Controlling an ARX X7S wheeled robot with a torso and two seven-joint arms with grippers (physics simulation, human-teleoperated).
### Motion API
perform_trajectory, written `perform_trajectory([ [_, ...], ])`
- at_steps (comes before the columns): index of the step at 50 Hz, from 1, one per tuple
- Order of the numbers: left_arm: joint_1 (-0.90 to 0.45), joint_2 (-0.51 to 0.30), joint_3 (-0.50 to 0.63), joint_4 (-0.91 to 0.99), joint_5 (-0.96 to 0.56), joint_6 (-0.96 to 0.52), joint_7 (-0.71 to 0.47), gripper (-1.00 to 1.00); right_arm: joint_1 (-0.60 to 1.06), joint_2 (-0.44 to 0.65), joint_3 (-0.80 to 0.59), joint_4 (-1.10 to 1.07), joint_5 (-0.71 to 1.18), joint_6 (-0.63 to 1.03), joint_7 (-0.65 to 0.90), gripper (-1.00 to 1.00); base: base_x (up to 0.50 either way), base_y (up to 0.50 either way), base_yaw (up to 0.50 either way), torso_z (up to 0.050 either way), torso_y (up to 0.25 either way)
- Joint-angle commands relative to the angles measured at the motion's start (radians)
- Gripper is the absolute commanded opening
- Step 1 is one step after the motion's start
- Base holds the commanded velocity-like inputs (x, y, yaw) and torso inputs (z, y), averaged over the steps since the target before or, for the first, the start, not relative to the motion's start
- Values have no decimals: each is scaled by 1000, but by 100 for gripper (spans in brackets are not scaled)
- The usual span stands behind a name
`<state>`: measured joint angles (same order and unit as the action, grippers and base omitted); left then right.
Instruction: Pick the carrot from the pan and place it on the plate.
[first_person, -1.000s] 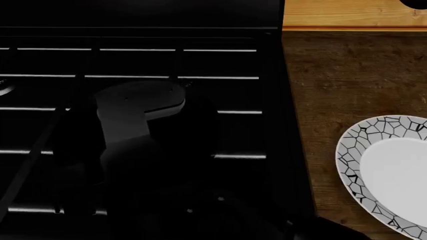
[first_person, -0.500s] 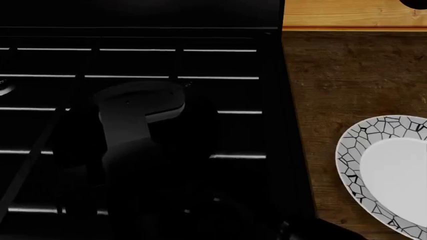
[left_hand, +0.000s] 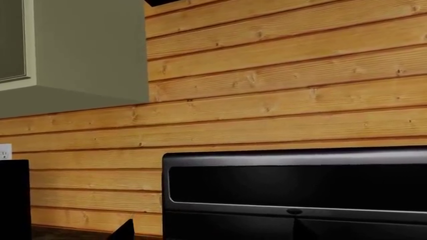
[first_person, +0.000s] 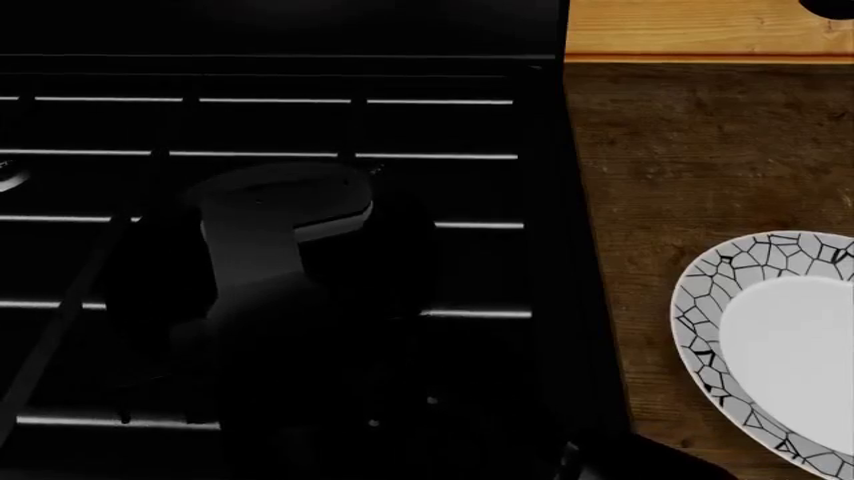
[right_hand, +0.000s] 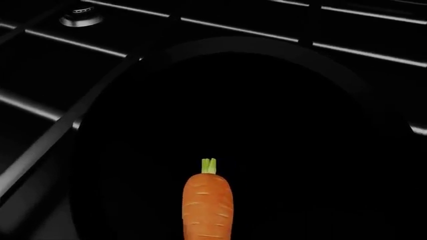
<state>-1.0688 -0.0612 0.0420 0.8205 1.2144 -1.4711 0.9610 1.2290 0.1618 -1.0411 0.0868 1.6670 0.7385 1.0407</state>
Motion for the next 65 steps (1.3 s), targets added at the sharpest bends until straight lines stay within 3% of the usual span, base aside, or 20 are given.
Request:
perform_trajectory([
  [1,4,-2,2,3,-5,-3,-8,100,-14,6,-20,-11,18,5,-6,-100,0,0,0,0,0],
  [33,17,4,10,9,-43,-1,-45,100,137,94,89,-132,93,5,62,-100,0,0,0,0,0],
  [47,8,5,29,8,-50,-14,-56,100,200,253,169,-194,144,18,111,-100,0,0,0,0,0],
  [65,16,23,17,4,-88,12,-83,100,165,502,223,-212,123,12,169,-100,0,0,0,0,0],
])
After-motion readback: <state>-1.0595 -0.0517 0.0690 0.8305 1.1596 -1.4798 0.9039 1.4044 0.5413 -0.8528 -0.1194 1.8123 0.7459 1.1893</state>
